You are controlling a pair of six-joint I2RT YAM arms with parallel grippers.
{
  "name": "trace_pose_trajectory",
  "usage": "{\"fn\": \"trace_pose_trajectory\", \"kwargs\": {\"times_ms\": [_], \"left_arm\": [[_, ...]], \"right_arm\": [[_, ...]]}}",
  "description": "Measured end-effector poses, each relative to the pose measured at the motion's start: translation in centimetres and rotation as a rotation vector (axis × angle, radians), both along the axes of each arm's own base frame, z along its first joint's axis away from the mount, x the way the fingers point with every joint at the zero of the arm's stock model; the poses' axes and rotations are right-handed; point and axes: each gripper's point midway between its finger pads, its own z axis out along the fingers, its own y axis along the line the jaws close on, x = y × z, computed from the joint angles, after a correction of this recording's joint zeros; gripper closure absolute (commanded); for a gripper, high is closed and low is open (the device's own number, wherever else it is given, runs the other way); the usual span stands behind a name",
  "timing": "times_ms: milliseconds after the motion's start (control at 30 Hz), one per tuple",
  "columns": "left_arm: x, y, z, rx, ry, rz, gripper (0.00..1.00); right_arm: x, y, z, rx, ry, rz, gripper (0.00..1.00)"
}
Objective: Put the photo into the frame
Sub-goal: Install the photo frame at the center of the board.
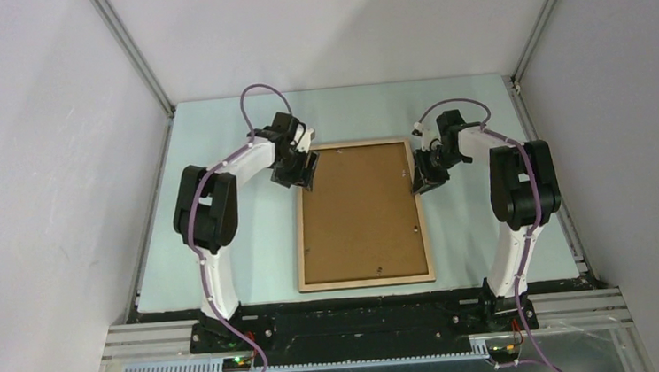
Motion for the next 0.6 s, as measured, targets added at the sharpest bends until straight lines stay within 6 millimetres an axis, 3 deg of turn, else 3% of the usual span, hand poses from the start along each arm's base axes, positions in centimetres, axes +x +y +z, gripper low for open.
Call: {"fn": "trace_pose_trajectory", "kwargs": {"times_ms": [267,600], "left_arm": [[0.5,-0.37,-0.12,0.036,-0.021,0.001,0.32],[0.44,-0.34,-0.62,0.053,-0.016,-0.001,0.45]], "right_arm": [[0.07,-0.19,0.07,0.01,0.002,-0.007,0.94],[0.12,-0.4,0.05,0.031,0.01,-0.016,0.95]]}}
